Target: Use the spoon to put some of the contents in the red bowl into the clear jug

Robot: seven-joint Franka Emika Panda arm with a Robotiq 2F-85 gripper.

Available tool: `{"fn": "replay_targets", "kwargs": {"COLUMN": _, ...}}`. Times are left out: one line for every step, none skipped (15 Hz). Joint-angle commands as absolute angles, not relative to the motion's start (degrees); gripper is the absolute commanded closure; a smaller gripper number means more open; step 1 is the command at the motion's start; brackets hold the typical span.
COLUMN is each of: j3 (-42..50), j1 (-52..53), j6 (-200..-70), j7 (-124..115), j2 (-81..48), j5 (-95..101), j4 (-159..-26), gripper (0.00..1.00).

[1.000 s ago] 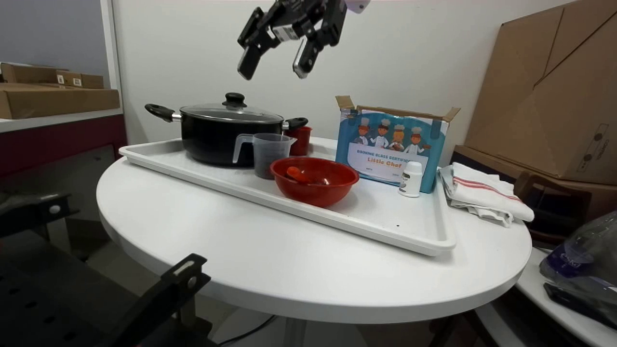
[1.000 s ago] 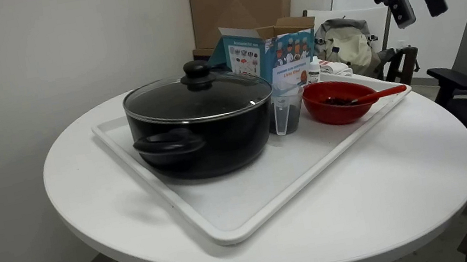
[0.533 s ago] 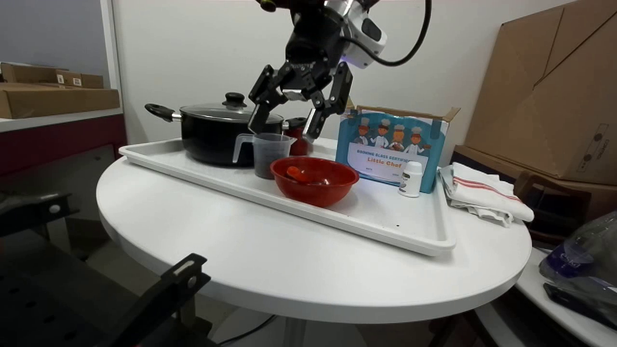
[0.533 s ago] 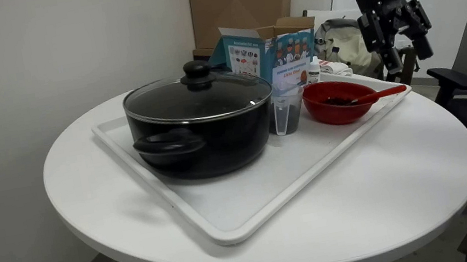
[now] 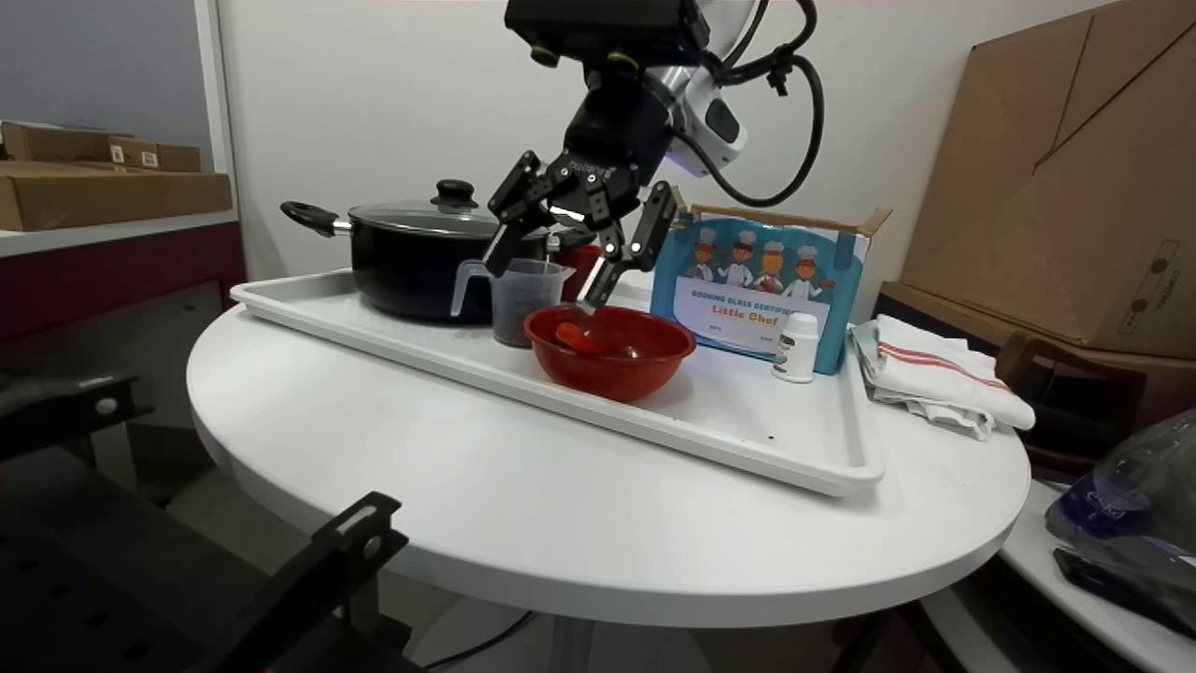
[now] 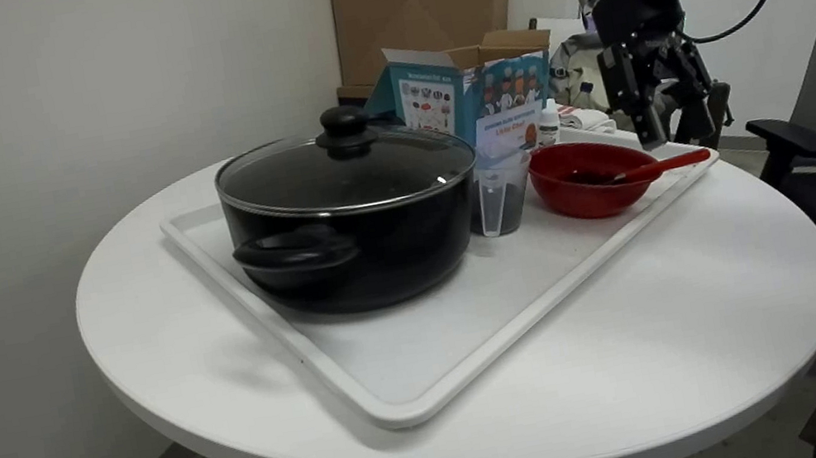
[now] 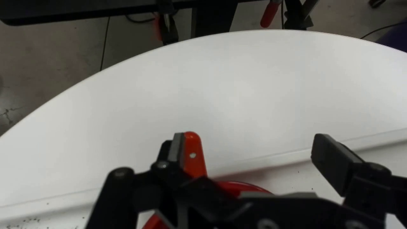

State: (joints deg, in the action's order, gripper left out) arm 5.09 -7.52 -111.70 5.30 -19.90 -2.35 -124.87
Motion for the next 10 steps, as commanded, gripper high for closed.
{"fn": "replay_targets", "kwargs": {"j3": 4.0, "j1": -7.6, "j6": -108.3, "j7": 8.1, "j2": -23.3, "j5": -2.7, "j4": -120.6, "gripper": 0.0}}
{"fn": "replay_targets", "kwargs": {"j3": 3.9, "j1": -7.4, "j6": -107.1, "j7": 8.1, "j2": -23.9, "j5": -2.1, "j4": -119.8, "gripper": 0.0}}
{"fn": "replay_targets", "kwargs": {"j3": 3.9, "j1": -7.2, "j6": -106.0, "j7": 8.1, "j2": -24.4, "j5": -1.6, "j4": -119.1, "gripper": 0.0}}
{"fn": "replay_targets", "kwargs": {"j3": 3.9, "j1": -7.0, "j6": -104.6, "j7": 7.9, "j2": -24.7, "j5": -1.0, "j4": -118.2, "gripper": 0.0}}
{"fn": "replay_targets", "kwargs": {"j3": 3.9, "j1": -6.9, "j6": -103.6, "j7": 7.8, "j2": -24.9, "j5": -0.6, "j4": -117.5, "gripper": 0.0}}
{"fn": "replay_targets", "kwargs": {"j3": 4.0, "j1": -6.8, "j6": -102.3, "j7": 7.6, "j2": -24.9, "j5": -0.1, "j4": -116.8, "gripper": 0.0}}
{"fn": "replay_targets", "kwargs": {"j3": 4.1, "j1": -6.8, "j6": -101.2, "j7": 7.5, "j2": -24.7, "j5": 0.3, "j4": -116.2, "gripper": 0.0}}
{"fn": "replay_targets", "kwargs": {"j3": 4.3, "j1": -6.7, "j6": -100.1, "j7": 7.4, "j2": -24.4, "j5": 1.1, "j4": -115.7, "gripper": 0.0}}
{"fn": "replay_targets", "kwargs": {"j3": 4.3, "j1": -6.7, "j6": -99.5, "j7": 7.4, "j2": -24.4, "j5": 1.8, "j4": -115.2, "gripper": 0.0}}
{"fn": "replay_targets", "kwargs": {"j3": 4.5, "j1": -6.7, "j6": -99.2, "j7": 7.2, "j2": -24.2, "j5": 2.7, "j4": -115.1, "gripper": 0.0}}
